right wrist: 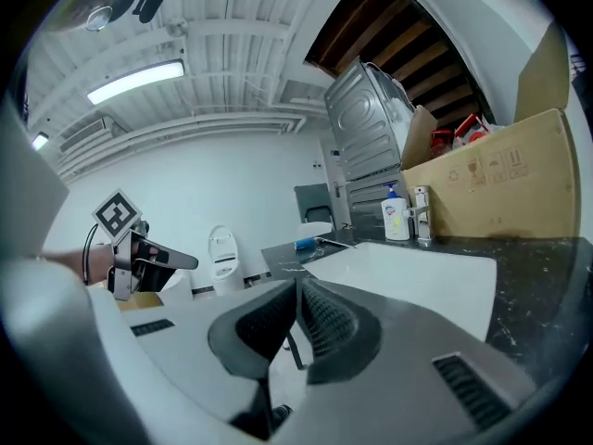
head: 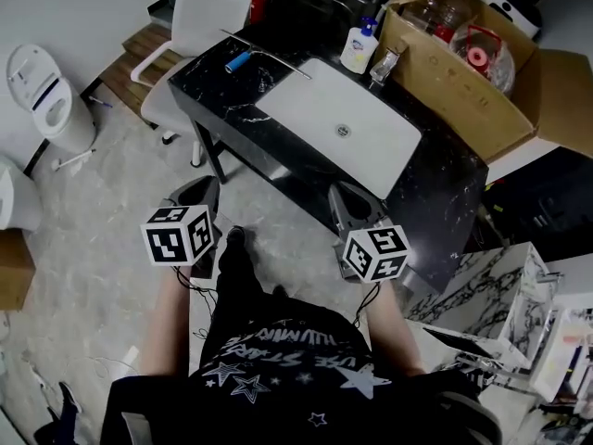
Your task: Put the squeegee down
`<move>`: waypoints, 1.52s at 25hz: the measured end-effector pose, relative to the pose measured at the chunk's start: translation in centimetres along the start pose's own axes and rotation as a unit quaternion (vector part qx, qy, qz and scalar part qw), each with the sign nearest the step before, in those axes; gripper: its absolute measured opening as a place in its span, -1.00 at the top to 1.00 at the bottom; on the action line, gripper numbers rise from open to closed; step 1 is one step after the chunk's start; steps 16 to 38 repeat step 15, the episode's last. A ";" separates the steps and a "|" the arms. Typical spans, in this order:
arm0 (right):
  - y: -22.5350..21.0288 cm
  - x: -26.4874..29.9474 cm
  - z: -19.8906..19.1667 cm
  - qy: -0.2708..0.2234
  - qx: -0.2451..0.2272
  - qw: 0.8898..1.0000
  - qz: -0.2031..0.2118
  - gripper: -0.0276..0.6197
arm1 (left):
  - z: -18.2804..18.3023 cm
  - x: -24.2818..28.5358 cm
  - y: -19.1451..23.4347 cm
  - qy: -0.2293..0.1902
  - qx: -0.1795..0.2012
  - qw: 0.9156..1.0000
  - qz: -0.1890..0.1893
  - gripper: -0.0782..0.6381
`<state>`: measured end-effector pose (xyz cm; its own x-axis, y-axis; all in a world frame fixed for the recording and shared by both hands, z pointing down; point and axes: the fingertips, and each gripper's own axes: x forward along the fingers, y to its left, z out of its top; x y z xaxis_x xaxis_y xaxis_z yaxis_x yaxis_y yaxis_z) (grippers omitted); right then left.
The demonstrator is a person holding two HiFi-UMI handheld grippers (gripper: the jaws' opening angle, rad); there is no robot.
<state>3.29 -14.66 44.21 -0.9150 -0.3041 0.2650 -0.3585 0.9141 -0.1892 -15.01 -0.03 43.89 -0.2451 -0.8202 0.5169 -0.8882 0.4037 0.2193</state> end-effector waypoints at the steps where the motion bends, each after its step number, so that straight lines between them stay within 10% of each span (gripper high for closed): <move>1: 0.3 -0.3 -0.3 0.002 -0.001 1.000 0.004 0.75 | -0.6 -0.4 -0.1 0.001 -0.003 1.000 0.003 0.67; 38: 2.9 -0.6 -3.0 0.028 -0.012 0.998 0.059 0.75 | -5.6 -3.4 -0.2 0.018 -0.027 0.999 0.027 0.70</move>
